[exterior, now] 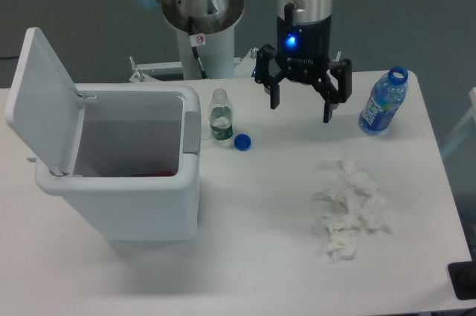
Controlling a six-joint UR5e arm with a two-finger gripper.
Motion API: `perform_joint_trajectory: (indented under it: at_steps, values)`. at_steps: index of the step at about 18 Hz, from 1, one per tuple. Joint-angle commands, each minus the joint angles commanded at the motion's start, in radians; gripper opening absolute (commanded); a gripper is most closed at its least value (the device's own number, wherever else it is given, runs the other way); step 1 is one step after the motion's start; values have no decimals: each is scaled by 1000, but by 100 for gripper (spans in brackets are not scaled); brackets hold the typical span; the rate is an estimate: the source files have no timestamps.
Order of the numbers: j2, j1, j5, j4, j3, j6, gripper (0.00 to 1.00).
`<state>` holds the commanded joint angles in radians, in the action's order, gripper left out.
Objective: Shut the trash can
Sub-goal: 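Move the gripper up and over behind the raised trash can lid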
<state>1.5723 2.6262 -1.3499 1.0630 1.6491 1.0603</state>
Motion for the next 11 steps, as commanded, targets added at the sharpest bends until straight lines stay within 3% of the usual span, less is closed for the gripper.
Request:
perform_joint_trajectory:
  at_steps: [4, 11]
  values:
    - [0, -9, 15, -2, -49, -144, 100]
    - [-58, -73, 55, 6, -40, -337, 100]
